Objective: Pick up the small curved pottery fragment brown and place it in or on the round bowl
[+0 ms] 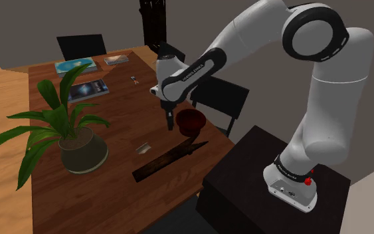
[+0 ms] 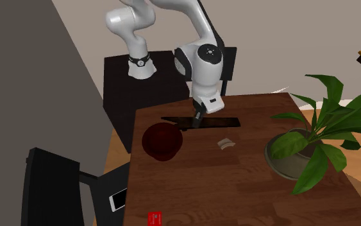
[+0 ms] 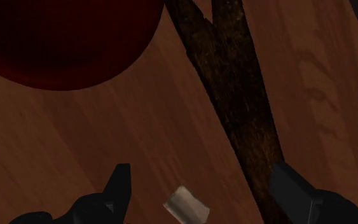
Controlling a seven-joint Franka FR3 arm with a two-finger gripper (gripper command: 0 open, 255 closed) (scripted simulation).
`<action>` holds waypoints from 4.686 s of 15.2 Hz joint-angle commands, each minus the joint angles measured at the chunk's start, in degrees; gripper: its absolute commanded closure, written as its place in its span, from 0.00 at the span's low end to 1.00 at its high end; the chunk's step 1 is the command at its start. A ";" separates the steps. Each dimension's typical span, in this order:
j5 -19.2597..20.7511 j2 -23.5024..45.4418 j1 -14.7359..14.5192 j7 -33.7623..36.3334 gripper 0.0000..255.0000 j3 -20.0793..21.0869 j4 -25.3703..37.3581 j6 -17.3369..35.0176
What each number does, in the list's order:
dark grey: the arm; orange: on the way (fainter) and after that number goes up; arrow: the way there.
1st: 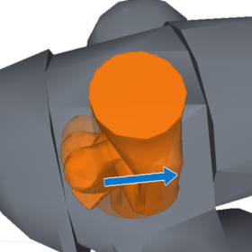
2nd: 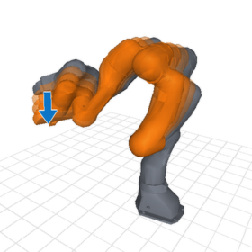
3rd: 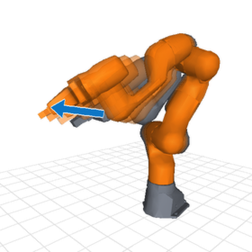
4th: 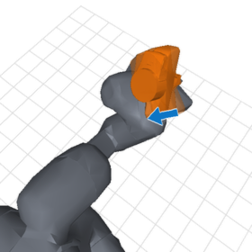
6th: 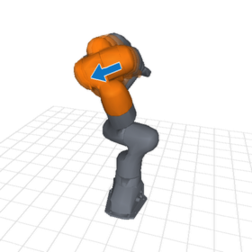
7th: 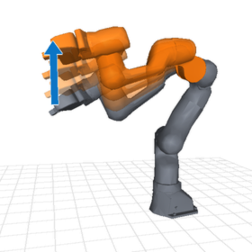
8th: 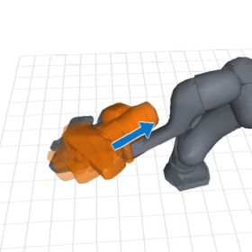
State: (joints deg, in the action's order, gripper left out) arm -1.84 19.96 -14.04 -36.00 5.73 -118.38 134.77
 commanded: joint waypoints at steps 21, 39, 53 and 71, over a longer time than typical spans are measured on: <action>7.10 31.60 -8.45 -6.54 0.00 2.89 26.64 6.94; 7.13 31.96 -8.50 -6.52 1.00 2.85 26.80 7.15; 6.27 23.25 -7.66 -6.61 1.00 3.88 23.61 1.62; 4.94 14.02 -6.78 -6.90 1.00 5.03 23.41 -7.37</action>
State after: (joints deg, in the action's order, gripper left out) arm 3.17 34.31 -20.90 -42.84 10.73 -95.18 127.95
